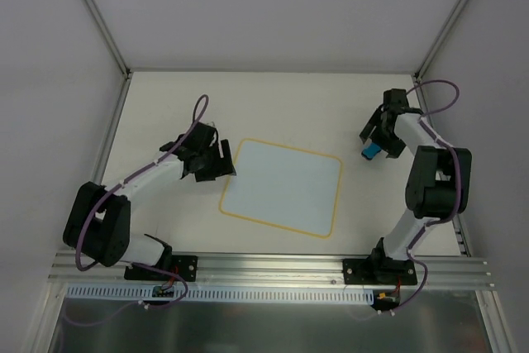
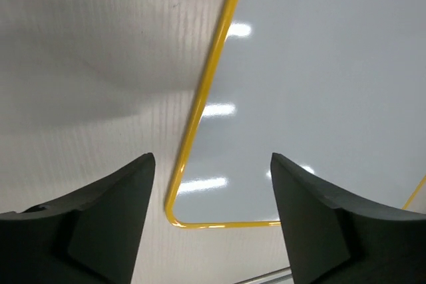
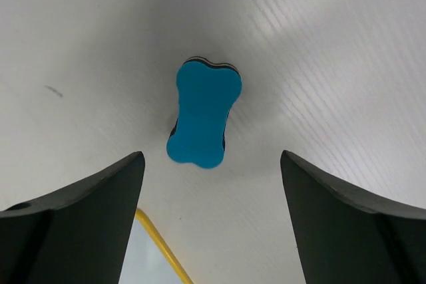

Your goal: Erase the whiteboard

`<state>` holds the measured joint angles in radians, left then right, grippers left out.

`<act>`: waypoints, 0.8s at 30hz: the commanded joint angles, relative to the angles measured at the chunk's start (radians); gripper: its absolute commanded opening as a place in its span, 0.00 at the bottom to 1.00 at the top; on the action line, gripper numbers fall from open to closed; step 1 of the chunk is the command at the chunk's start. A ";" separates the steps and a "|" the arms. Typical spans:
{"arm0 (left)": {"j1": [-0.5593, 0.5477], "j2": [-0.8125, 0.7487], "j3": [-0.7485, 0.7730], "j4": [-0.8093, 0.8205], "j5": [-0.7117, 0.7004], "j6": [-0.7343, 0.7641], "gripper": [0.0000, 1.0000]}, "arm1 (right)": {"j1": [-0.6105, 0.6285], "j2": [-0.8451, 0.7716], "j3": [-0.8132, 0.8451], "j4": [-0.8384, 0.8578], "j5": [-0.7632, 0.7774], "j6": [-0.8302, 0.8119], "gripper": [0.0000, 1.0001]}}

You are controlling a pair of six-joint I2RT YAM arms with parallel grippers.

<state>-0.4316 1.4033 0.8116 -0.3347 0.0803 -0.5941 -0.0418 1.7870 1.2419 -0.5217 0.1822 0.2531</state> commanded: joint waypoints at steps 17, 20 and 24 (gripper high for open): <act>0.074 -0.536 0.426 -0.256 -0.372 0.417 0.99 | -0.013 -0.994 0.051 -0.121 -0.018 -0.377 0.99; 0.074 -0.620 0.462 -0.263 -0.416 0.464 0.99 | -0.013 -1.110 0.062 -0.127 -0.015 -0.412 0.99; 0.074 -0.720 0.489 -0.267 -0.459 0.485 0.99 | -0.006 -1.227 0.051 -0.127 -0.035 -0.445 0.99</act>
<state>-0.3588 0.7311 1.2682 -0.5758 -0.2996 -0.1837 -0.0475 0.6003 1.2850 -0.6270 0.1699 -0.1276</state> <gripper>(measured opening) 0.989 0.988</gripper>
